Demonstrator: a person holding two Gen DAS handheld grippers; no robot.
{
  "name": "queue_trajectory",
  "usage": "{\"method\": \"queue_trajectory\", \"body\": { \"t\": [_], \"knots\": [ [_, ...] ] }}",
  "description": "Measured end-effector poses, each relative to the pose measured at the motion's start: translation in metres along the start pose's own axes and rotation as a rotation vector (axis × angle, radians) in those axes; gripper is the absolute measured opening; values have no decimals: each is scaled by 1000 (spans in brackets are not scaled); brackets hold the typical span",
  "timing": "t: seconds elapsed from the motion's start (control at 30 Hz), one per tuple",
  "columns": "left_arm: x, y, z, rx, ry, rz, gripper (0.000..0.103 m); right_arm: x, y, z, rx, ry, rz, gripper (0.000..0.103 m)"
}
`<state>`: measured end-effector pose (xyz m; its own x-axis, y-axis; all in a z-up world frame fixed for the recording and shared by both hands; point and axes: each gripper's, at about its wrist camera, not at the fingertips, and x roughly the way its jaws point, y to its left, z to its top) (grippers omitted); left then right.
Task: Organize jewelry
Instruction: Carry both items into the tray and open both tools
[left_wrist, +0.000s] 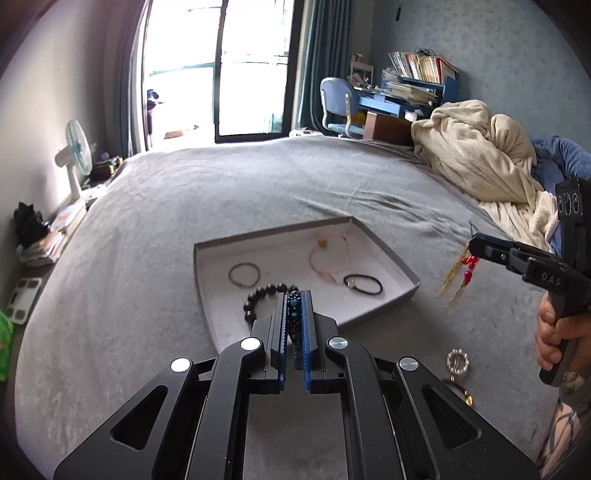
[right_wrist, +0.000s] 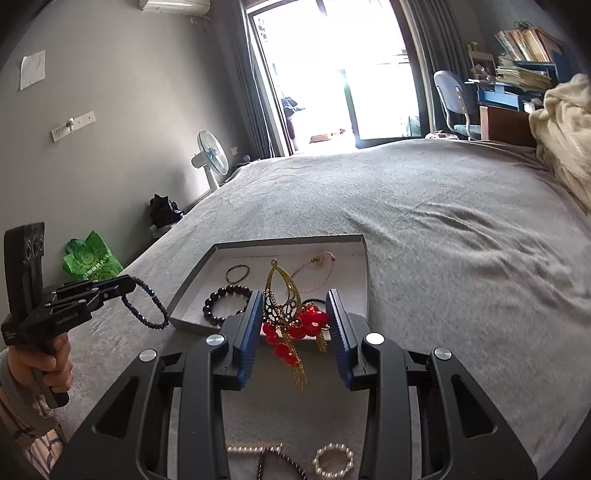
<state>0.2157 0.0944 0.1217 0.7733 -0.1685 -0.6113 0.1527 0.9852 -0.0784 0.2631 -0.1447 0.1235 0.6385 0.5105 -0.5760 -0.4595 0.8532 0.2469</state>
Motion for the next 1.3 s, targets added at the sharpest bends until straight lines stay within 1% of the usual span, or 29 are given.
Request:
{"method": "queue_trajectory", "body": {
  "t": [0.27,0.43,0.67,1.0,1.07,1.23,1.27,1.3],
  "knots": [
    [29,-1,20,2,4,-8,7,40,7,15,-31,37,-1,35],
    [47,1,20,-13,17,-14,7,62,13,20,-57,52,-1,35],
    [71,16,9,-37,58,6,7,82,7,20,-56,67,-6,35],
    [98,45,-18,-86,141,74,8,119,-17,-7,-14,163,-60,35],
    [102,47,-24,-88,159,73,7,123,-21,-11,-7,179,-69,35],
    [105,47,-32,-93,169,73,8,135,-24,-17,-11,222,-75,36],
    [105,47,-34,-96,170,72,10,137,-24,-17,-18,228,-77,36],
    [104,46,-35,-96,167,70,16,138,-23,-17,-25,232,-82,36]
  ]
}}
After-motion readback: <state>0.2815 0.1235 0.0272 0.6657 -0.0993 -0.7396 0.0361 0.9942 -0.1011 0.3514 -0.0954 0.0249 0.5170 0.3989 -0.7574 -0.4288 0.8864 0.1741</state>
